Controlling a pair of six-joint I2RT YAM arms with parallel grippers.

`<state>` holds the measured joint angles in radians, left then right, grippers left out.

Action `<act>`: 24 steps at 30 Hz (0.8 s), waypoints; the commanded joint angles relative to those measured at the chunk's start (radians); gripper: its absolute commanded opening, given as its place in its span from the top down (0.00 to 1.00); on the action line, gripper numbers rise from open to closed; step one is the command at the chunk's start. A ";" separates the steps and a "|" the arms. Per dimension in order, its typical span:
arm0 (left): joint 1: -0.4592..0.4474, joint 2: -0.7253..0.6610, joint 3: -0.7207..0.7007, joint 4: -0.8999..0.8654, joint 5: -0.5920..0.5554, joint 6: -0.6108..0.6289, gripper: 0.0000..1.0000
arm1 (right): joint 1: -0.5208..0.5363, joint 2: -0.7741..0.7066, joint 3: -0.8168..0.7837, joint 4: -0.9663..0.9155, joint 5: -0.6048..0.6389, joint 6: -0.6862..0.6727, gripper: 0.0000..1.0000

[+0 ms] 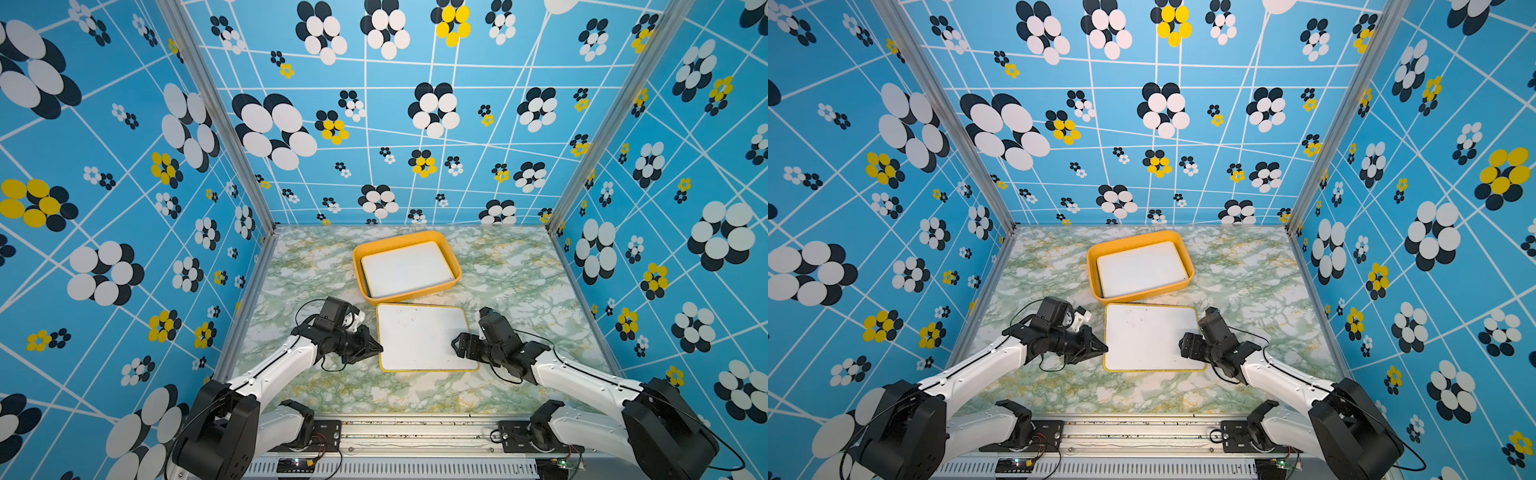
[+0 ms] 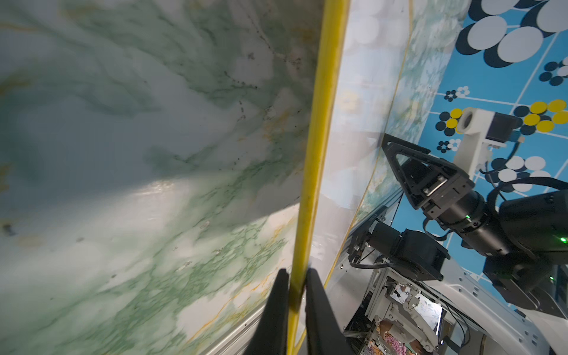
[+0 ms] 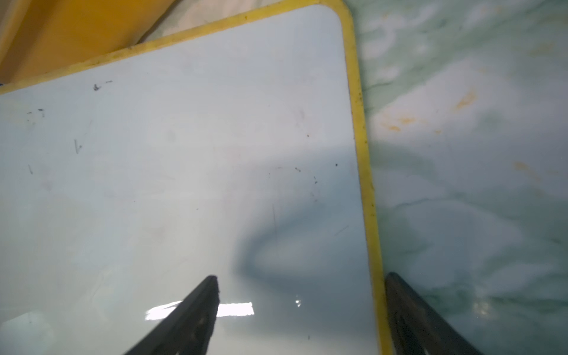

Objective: Put the whiteboard into the storage box
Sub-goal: Pick up the whiteboard at the center of the board.

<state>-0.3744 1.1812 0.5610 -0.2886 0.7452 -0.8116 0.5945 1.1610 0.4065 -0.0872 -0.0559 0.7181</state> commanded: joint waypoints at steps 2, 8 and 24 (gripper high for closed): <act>-0.023 -0.005 -0.001 0.180 0.224 -0.028 0.97 | 0.051 0.025 -0.032 -0.081 -0.306 0.046 0.14; -0.009 -0.006 0.001 0.169 0.261 -0.010 0.94 | 0.051 0.017 -0.032 -0.088 -0.293 0.043 0.14; 0.024 -0.010 0.033 0.176 0.325 -0.005 0.79 | 0.050 0.002 -0.015 -0.114 -0.279 0.015 0.14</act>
<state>-0.3508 1.1702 0.5636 -0.1482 1.0096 -0.8223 0.6346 1.1473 0.4068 -0.1196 -0.2604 0.7223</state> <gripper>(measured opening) 0.205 0.858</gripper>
